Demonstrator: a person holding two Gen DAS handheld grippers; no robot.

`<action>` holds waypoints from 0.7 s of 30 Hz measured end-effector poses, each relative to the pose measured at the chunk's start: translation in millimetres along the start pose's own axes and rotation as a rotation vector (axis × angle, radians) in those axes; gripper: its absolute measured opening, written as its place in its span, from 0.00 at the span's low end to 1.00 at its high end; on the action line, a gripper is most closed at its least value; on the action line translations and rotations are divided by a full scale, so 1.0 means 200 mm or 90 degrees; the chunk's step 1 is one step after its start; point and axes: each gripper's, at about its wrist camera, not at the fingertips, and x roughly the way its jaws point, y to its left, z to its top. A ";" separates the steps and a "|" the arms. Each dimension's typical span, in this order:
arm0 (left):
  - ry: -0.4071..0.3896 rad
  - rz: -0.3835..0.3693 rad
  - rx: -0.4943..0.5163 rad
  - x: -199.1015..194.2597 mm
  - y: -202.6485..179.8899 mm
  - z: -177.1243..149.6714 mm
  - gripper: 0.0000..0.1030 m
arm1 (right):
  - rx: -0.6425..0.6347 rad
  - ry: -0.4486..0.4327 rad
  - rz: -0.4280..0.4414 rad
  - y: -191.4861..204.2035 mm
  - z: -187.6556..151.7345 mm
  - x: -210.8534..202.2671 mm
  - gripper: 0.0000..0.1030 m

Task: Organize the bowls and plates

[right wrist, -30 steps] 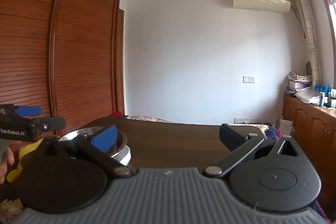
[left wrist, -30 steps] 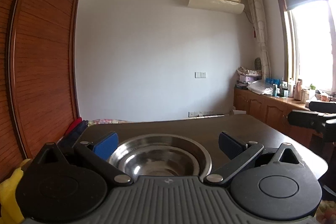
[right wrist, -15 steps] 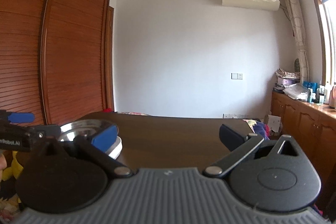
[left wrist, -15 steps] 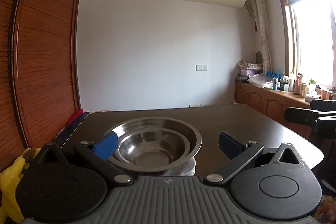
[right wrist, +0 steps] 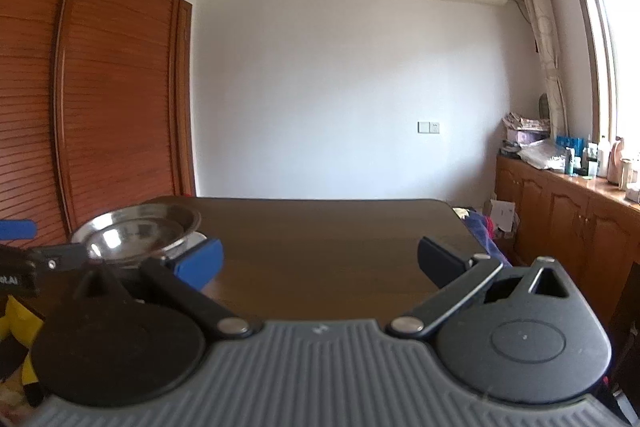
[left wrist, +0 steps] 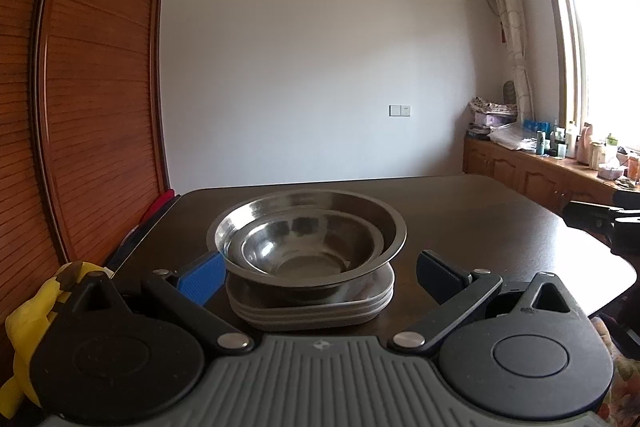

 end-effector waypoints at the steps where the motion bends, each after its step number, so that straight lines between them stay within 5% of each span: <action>1: 0.000 0.001 0.000 0.00 0.00 0.00 1.00 | 0.001 0.002 -0.001 0.00 -0.01 0.00 1.00; 21: -0.006 0.006 0.003 -0.01 0.00 -0.01 1.00 | 0.003 0.006 -0.011 -0.03 -0.03 0.01 1.00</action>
